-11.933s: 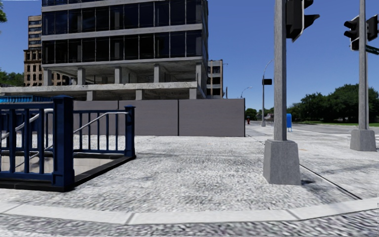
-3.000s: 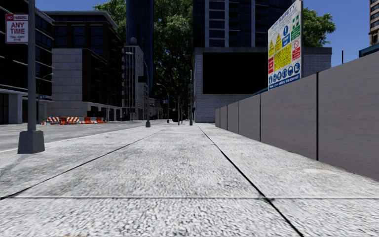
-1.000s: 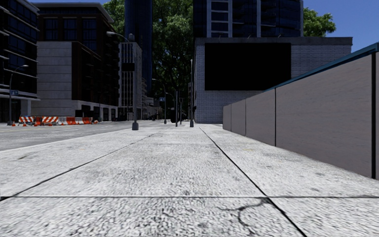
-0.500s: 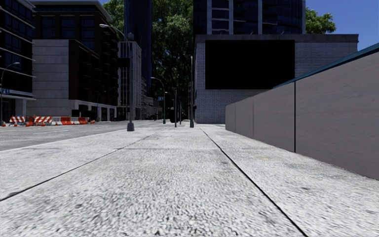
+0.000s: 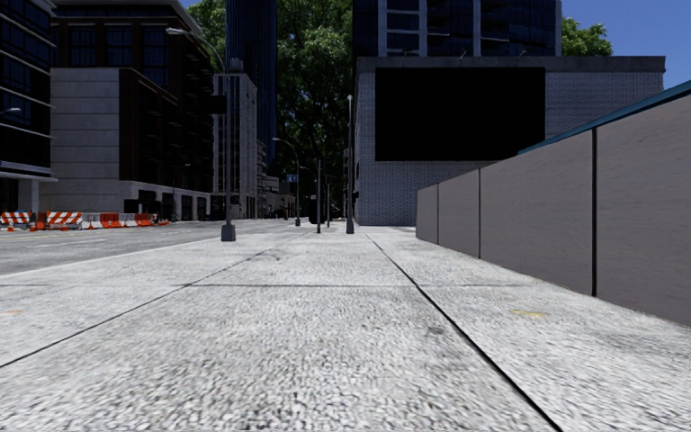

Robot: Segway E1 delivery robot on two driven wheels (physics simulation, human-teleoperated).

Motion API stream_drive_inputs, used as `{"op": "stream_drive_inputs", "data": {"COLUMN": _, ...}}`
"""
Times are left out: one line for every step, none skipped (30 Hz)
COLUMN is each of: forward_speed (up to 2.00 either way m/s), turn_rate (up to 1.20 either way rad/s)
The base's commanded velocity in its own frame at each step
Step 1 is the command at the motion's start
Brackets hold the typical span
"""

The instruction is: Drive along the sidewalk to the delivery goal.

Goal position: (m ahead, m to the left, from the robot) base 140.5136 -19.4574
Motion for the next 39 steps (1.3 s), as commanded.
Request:
{"op": "stream_drive_inputs", "data": {"forward_speed": 1.97, "turn_rate": 0.00}}
{"op": "stream_drive_inputs", "data": {"forward_speed": 1.97, "turn_rate": 0.00}}
{"op": "stream_drive_inputs", "data": {"forward_speed": 1.97, "turn_rate": 0.00}}
{"op": "stream_drive_inputs", "data": {"forward_speed": 1.97, "turn_rate": 0.00}}
{"op": "stream_drive_inputs", "data": {"forward_speed": 1.97, "turn_rate": 0.00}}
{"op": "stream_drive_inputs", "data": {"forward_speed": 1.97, "turn_rate": 0.00}}
{"op": "stream_drive_inputs", "data": {"forward_speed": 1.97, "turn_rate": 0.00}}
{"op": "stream_drive_inputs", "data": {"forward_speed": 1.97, "turn_rate": 0.00}}
{"op": "stream_drive_inputs", "data": {"forward_speed": 1.97, "turn_rate": 0.00}}
{"op": "stream_drive_inputs", "data": {"forward_speed": 1.97, "turn_rate": 0.00}}
{"op": "stream_drive_inputs", "data": {"forward_speed": 1.97, "turn_rate": 0.00}}
{"op": "stream_drive_inputs", "data": {"forward_speed": 1.97, "turn_rate": 0.00}}
{"op": "stream_drive_inputs", "data": {"forward_speed": 1.97, "turn_rate": 0.00}}
{"op": "stream_drive_inputs", "data": {"forward_speed": 1.97, "turn_rate": 0.00}}
{"op": "stream_drive_inputs", "data": {"forward_speed": 1.97, "turn_rate": 0.00}}
{"op": "stream_drive_inputs", "data": {"forward_speed": 1.97, "turn_rate": 0.00}}
{"op": "stream_drive_inputs", "data": {"forward_speed": 1.97, "turn_rate": 0.00}}
{"op": "stream_drive_inputs", "data": {"forward_speed": 1.97, "turn_rate": 0.00}}
{"op": "stream_drive_inputs", "data": {"forward_speed": 1.97, "turn_rate": 0.00}}
{"op": "stream_drive_inputs", "data": {"forward_speed": 1.97, "turn_rate": 0.00}}
{"op": "stream_drive_inputs", "data": {"forward_speed": 1.97, "turn_rate": 0.00}}
{"op": "stream_drive_inputs", "data": {"forward_speed": 1.97, "turn_rate": 0.00}}
{"op": "stream_drive_inputs", "data": {"forward_speed": 1.97, "turn_rate": 0.00}}
{"op": "stream_drive_inputs", "data": {"forward_speed": 1.97, "turn_rate": 0.00}}
{"op": "stream_drive_inputs", "data": {"forward_speed": 1.97, "turn_rate": 0.00}}
{"op": "stream_drive_inputs", "data": {"forward_speed": 1.97, "turn_rate": 0.00}}
{"op": "stream_drive_inputs", "data": {"forward_speed": 1.97, "turn_rate": 0.00}}
{"op": "stream_drive_inputs", "data": {"forward_speed": 1.98, "turn_rate": 0.00}}
{"op": "stream_drive_inputs", "data": {"forward_speed": 1.98, "turn_rate": 0.00}}
{"op": "stream_drive_inputs", "data": {"forward_speed": 1.98, "turn_rate": 0.00}}
{"op": "stream_drive_inputs", "data": {"forward_speed": 1.99, "turn_rate": 0.00}}
{"op": "stream_drive_inputs", "data": {"forward_speed": 1.99, "turn_rate": 0.00}}
{"op": "stream_drive_inputs", "data": {"forward_speed": 1.99, "turn_rate": 0.00}}
{"op": "stream_drive_inputs", "data": {"forward_speed": 2.00, "turn_rate": 0.00}}
{"op": "stream_drive_inputs", "data": {"forward_speed": 2.00, "turn_rate": 0.00}}
{"op": "stream_drive_inputs", "data": {"forward_speed": 2.00, "turn_rate": 0.00}}
{"op": "stream_drive_inputs", "data": {"forward_speed": 2.00, "turn_rate": 0.00}}
{"op": "stream_drive_inputs", "data": {"forward_speed": 2.00, "turn_rate": 0.00}}
{"op": "stream_drive_inputs", "data": {"forward_speed": 2.00, "turn_rate": 0.00}}
